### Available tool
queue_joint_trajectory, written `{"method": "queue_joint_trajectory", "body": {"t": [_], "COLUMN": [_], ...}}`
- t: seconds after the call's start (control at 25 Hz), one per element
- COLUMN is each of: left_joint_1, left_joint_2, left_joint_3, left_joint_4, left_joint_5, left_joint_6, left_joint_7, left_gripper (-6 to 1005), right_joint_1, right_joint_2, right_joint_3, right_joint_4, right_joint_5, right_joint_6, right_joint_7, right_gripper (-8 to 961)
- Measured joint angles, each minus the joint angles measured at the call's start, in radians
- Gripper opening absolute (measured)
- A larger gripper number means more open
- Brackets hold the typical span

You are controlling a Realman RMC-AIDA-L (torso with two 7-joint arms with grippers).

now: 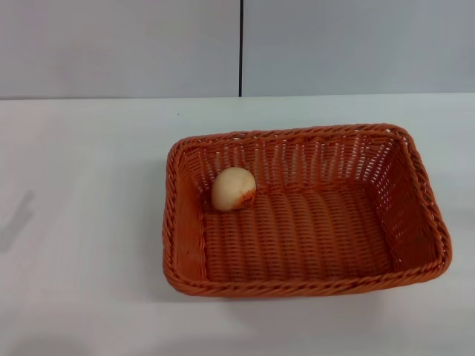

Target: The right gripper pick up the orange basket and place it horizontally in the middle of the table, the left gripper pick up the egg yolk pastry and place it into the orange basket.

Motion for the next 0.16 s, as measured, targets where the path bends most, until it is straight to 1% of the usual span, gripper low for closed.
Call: {"method": "queue_joint_trajectory", "body": {"t": [0.04, 0.16], "left_joint_1": [0.001, -0.009], "left_joint_2": [0.0, -0.001], "left_joint_3": [-0.007, -0.008], "left_joint_4": [-0.003, -0.026], "left_joint_5": [0.001, 0.001], "left_joint_6": [-0.005, -0.03], "left_joint_7": [-0.003, 0.001], "left_gripper": [773, 772], "right_joint_1": [0.0, 0.005], "right_joint_2": [0.0, 0.0], "right_joint_3": [0.0, 0.059], "right_joint_4": [0.0, 0.056], "right_joint_5": [0.0, -0.003], "right_joint_6": [0.0, -0.018], "right_joint_7": [0.0, -0.078], "right_gripper": [593, 594]}}
